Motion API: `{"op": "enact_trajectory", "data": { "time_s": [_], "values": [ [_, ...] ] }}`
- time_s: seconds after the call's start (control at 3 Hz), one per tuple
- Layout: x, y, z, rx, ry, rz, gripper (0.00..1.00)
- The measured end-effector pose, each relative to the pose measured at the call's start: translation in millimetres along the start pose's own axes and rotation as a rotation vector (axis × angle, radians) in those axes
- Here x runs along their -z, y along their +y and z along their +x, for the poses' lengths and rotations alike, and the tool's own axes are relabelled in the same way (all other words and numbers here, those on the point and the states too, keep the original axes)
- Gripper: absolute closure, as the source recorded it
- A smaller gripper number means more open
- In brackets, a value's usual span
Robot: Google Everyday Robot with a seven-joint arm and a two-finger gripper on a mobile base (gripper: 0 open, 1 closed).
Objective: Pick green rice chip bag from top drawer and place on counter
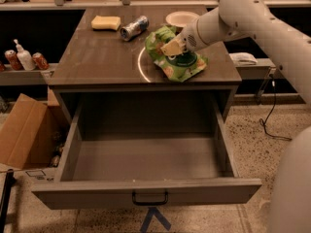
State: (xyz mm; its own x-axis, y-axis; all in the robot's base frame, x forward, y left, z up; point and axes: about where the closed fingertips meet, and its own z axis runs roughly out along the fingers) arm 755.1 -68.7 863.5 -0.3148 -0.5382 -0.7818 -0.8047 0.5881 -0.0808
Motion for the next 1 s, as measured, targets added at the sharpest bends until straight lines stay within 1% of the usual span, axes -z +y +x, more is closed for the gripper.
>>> {"op": "enact_trajectory", "data": {
  "time_s": [0.33,0.67,1.0],
  "values": [
    [0.4,-0.1,-0.6,0.000,0.000,0.000,0.16],
    [-4.3,-2.9,2.3,-0.017,-0.009,-0.015,0.00],
    [10.5,-9.9,-0.3,-0.027,-0.046,0.008,0.00]
  ]
}}
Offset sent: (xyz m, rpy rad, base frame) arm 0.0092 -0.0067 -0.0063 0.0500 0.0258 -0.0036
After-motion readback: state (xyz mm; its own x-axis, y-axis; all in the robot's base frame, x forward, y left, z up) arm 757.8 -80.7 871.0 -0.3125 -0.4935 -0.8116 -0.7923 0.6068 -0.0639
